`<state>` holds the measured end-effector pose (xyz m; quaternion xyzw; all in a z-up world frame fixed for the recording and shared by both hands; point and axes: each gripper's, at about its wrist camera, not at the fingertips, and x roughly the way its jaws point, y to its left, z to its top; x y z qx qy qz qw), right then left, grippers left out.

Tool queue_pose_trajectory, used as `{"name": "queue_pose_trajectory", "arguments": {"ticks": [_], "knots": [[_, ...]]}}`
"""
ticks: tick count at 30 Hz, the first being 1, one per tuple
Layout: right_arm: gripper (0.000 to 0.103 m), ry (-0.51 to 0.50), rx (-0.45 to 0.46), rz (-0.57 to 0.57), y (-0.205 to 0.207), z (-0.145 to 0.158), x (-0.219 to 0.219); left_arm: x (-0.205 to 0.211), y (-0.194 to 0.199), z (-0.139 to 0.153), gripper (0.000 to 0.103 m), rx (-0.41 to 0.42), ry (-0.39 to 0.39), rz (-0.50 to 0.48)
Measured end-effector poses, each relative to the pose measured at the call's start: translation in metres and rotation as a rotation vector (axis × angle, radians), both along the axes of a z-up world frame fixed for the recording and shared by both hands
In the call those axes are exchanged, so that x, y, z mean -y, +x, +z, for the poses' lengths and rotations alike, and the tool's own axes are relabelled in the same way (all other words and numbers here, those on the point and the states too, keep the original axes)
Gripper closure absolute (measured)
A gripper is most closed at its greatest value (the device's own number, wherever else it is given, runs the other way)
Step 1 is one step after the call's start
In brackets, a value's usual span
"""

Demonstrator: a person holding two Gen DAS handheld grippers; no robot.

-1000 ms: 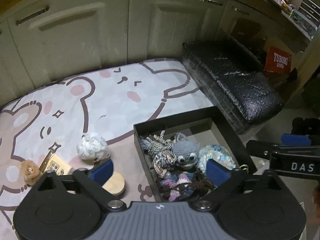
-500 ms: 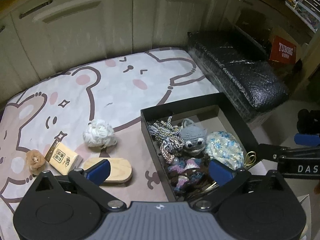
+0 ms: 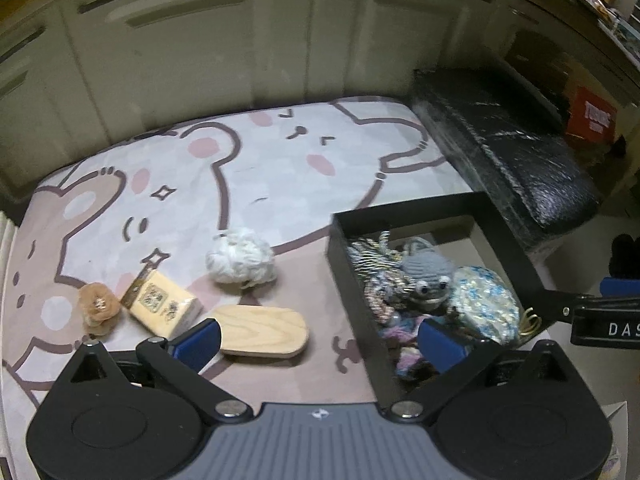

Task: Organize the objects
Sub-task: 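Withdraw both tools from the box back over the remaining items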

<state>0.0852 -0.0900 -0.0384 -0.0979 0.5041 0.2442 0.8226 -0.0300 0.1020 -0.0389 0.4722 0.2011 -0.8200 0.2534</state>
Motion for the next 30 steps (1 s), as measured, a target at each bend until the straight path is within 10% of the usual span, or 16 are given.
{"name": "queue_pose_trajectory", "arguments": {"ticks": [30], "knots": [[0.000, 0.062, 0.030, 0.038, -0.034, 0.018, -0.104, 0.088, 0.104, 0.006, 0.000, 0.001, -0.061, 0.317]]}}
